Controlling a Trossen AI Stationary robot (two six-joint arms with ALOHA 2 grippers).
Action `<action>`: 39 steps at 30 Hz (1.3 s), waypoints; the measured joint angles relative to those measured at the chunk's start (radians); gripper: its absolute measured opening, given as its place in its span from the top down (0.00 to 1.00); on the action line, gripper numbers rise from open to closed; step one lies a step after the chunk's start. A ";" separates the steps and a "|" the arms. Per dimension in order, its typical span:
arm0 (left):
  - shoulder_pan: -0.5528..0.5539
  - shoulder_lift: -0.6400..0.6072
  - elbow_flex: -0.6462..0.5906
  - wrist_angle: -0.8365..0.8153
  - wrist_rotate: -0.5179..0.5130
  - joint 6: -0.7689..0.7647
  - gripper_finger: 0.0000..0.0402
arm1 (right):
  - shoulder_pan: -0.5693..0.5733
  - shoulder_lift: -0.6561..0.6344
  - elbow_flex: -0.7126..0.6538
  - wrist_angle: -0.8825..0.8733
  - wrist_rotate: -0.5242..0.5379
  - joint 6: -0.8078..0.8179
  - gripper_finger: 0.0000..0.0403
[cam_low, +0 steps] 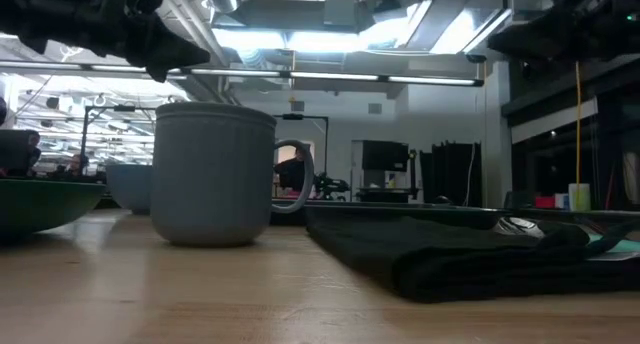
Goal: Set up tray
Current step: Put the blue mug on the green serving tray
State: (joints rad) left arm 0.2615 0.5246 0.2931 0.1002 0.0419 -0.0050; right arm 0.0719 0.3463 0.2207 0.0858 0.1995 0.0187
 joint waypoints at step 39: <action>-0.600 0.626 0.450 -0.273 -0.425 -0.211 1.00 | 0.001 0.308 0.013 0.186 0.035 -0.024 0.98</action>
State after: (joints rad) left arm -0.3382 1.1507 0.7427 -0.1731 -0.3829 -0.2161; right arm 0.0731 0.6544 0.2341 0.2719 0.2348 -0.0056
